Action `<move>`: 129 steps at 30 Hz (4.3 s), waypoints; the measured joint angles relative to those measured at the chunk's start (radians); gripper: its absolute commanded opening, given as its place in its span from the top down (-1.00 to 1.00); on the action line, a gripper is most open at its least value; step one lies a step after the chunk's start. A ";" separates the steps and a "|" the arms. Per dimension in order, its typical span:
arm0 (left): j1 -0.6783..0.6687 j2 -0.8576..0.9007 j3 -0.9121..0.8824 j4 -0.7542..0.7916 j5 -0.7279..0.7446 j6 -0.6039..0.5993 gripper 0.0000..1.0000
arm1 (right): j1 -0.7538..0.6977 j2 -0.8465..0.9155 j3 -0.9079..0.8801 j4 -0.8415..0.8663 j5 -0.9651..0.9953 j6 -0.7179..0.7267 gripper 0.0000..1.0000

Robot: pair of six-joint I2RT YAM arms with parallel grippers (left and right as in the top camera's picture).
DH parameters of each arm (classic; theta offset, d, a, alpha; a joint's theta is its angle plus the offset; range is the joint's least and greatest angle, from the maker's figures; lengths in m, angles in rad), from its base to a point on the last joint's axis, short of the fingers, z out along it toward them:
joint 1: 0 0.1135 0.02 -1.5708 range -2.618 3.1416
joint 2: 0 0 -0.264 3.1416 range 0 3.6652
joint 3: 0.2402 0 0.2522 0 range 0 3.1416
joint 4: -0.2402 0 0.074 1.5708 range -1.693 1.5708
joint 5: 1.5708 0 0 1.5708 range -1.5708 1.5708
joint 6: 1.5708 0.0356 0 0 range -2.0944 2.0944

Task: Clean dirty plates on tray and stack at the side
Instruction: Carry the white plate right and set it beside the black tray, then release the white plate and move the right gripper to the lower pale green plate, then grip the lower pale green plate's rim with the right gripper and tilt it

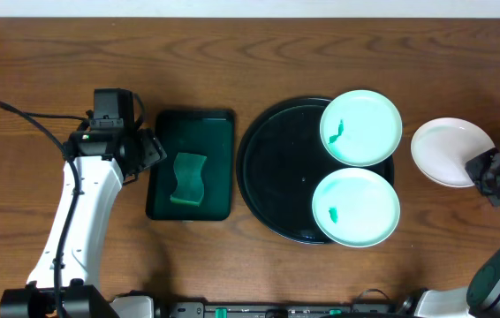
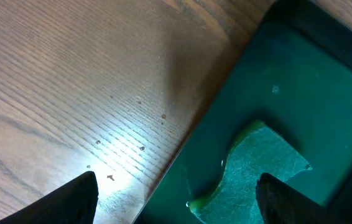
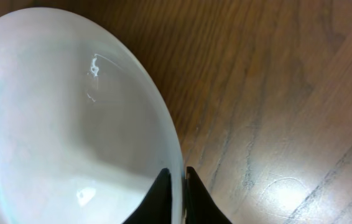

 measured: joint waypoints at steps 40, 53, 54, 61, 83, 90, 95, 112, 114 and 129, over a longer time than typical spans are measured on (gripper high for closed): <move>0.000 0.000 0.000 0.000 0.000 0.000 -0.63 | 0.502 -0.008 0.415 -0.834 -0.190 -0.344 -0.41; 0.000 0.000 0.000 0.000 0.000 0.000 -0.64 | 0.502 -0.009 0.140 -0.716 -0.097 -0.259 0.14; 0.000 0.000 0.000 0.000 0.000 0.000 -0.63 | 0.502 -0.009 0.124 -0.690 -0.092 -0.254 0.23; 0.000 0.000 0.000 0.000 0.000 0.000 -0.63 | 0.502 -0.009 0.027 -0.589 -0.113 -0.234 0.59; 0.000 0.000 0.000 0.000 0.000 0.000 -0.63 | 0.679 -0.009 -0.004 -0.301 -0.589 -0.095 0.97; 0.000 0.000 0.000 0.000 0.000 0.000 -0.64 | 0.845 -0.009 -0.007 -0.197 -0.407 0.094 0.97; 0.000 0.000 0.000 0.000 0.000 0.000 -0.63 | 0.881 -0.009 -0.007 -0.179 -0.280 0.192 0.94; 0.000 0.000 0.000 0.000 0.000 0.000 -0.63 | 0.882 -0.009 -0.007 -0.068 -0.168 0.003 0.34; 0.000 0.000 0.000 0.000 0.000 0.000 -0.63 | 0.882 -0.009 -0.007 -0.060 -0.152 -0.043 0.39; 0.000 0.000 0.000 0.000 0.000 0.000 -0.63 | 0.882 -0.009 -0.071 -0.011 -0.127 -0.158 0.58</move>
